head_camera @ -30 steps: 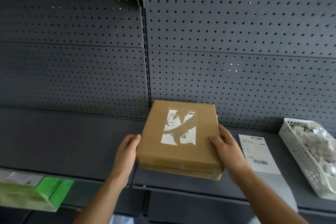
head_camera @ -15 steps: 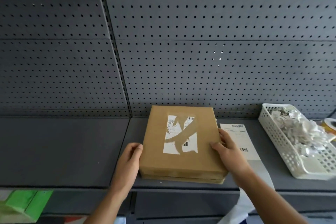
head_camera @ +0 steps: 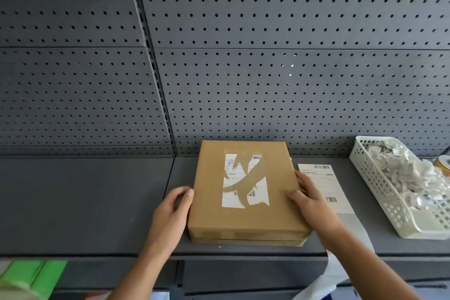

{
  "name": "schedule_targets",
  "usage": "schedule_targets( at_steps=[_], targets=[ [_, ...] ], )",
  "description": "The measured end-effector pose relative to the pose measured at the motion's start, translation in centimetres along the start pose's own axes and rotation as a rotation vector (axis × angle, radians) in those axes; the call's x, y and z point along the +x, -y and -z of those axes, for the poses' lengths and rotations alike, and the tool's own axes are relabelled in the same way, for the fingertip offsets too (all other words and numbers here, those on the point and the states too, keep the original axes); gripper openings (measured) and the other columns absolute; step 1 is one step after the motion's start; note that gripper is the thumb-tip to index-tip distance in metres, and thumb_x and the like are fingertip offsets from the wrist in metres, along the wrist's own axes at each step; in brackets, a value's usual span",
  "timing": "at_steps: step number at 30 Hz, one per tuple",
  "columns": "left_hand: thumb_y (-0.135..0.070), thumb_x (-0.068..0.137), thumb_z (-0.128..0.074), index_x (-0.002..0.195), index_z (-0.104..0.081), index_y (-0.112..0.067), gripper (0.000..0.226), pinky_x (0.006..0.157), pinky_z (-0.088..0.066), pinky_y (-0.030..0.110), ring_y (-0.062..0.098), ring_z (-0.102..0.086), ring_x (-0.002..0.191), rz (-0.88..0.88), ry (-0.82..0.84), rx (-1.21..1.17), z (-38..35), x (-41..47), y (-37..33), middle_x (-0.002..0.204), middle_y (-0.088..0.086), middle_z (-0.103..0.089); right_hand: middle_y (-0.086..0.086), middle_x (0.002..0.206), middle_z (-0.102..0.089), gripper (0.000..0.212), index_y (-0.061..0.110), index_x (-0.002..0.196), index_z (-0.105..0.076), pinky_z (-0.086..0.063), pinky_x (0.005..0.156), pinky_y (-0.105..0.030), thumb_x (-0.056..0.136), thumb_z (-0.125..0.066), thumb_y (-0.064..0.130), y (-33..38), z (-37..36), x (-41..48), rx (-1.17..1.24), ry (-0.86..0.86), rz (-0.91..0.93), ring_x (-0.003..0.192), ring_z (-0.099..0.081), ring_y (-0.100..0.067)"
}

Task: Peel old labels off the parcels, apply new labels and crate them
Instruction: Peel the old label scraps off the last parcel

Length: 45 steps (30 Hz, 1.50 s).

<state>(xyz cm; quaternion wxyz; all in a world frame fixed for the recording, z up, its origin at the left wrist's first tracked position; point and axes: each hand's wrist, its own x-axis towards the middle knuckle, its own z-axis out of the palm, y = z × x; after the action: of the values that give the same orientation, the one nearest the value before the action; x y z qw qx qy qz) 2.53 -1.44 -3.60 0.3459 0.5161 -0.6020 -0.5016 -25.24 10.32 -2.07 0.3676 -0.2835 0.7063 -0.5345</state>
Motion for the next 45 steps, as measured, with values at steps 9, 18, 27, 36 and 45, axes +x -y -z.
schedule_targets(
  at_steps=[9,18,27,36,45],
  targets=[
    [-0.03,0.1,-0.06,0.127,-0.066,-0.031,0.027,0.1,-0.044,0.02,-0.011,-0.058,0.11,-0.066,0.003,0.099,0.1,3.1,-2.0,0.117,-0.022,-0.067,0.007,0.134,-0.047,0.04,0.029,0.134,-0.05,-0.04,0.103,-0.036,0.096,-0.053,0.015,0.6,0.1,1.3,-0.269,-0.139,0.114,0.126,-0.046,-0.013],
    [-0.032,0.101,-0.058,0.14,-0.058,-0.026,0.04,0.102,-0.048,0.025,0.001,-0.059,0.119,-0.058,0.066,0.119,-1.1,4.0,-2.9,0.132,-0.015,-0.064,0.005,0.118,-0.057,0.035,0.019,0.115,-0.066,-0.036,0.092,-0.028,0.086,-0.054,0.003,3.6,-4.4,4.1,-0.781,-0.158,0.58,0.112,-0.042,-0.02],
    [-0.032,0.103,-0.054,0.149,-0.042,-0.041,0.048,0.084,-0.05,0.013,-0.012,-0.06,0.106,-0.052,0.143,0.041,-1.7,4.2,-1.9,0.131,-0.023,-0.059,0.009,0.105,-0.057,0.021,0.024,0.104,-0.068,-0.05,0.075,-0.031,0.094,-0.051,0.015,4.9,-9.5,8.0,-0.864,0.049,0.628,0.099,-0.053,-0.013],
    [-0.031,0.106,-0.047,0.144,-0.046,-0.05,0.043,0.116,-0.037,0.03,-0.01,-0.043,0.133,-0.106,0.151,0.034,-2.1,4.3,-1.0,0.145,-0.028,-0.047,0.02,0.106,-0.06,0.02,0.036,0.103,-0.064,-0.041,0.064,-0.026,0.095,-0.048,0.026,4.7,-10.8,9.6,-0.954,-0.001,0.637,0.091,-0.057,-0.008],
    [-0.032,0.106,-0.045,0.143,-0.045,-0.052,0.042,0.117,-0.035,0.031,-0.013,-0.039,0.133,-0.118,0.168,0.044,-2.1,4.5,-0.9,0.145,-0.033,-0.043,0.017,0.096,-0.06,0.015,0.033,0.093,-0.054,-0.042,0.067,-0.03,0.095,-0.043,0.023,4.2,-10.9,10.0,-0.959,-0.001,0.649,0.094,-0.055,-0.012]
  ],
)
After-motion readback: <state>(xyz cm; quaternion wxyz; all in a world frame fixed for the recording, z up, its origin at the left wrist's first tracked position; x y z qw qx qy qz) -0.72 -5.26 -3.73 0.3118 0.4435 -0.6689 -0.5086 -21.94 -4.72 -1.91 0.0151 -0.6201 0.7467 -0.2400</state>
